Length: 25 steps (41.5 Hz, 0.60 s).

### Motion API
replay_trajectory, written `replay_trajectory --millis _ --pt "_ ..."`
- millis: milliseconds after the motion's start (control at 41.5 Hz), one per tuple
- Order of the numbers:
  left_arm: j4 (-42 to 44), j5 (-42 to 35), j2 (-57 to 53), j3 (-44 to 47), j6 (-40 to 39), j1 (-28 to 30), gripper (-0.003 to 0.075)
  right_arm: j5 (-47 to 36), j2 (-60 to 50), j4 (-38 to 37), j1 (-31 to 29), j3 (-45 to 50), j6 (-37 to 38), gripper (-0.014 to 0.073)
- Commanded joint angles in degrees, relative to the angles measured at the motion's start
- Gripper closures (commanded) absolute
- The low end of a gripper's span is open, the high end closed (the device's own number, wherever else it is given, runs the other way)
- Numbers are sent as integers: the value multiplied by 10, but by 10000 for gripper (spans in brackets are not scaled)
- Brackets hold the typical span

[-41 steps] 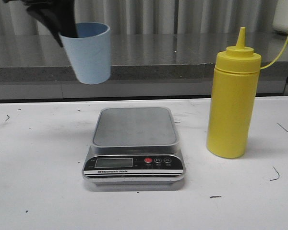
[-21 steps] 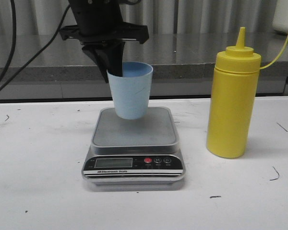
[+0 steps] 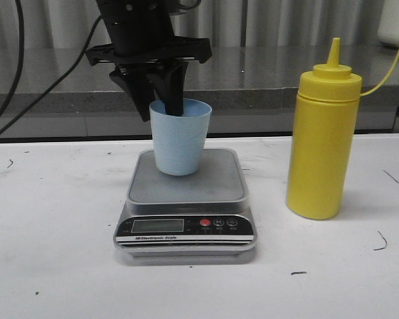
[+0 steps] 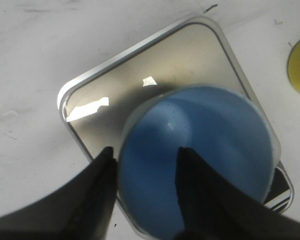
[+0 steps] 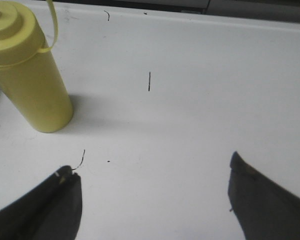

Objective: Pour seasoning into cup on scale with both arms
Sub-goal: 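Lift the blue cup with the left gripper and lower it onto the scale, then release the cup and raise the left gripper away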

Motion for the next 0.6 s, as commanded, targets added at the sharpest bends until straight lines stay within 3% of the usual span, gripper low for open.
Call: replay_trajectory --millis 0,289,579 --pt "-14 -9 -41 -20 0 -4 364 -37 2 -7 -4 -14 -6 -21" --pt "-1 -15 -139 -4 0 -6 365 -37 2 -7 -4 -14 -6 -21" --pt "28 -87 -306 164 0 -8 365 -37 2 -7 -4 -14 -6 -21"
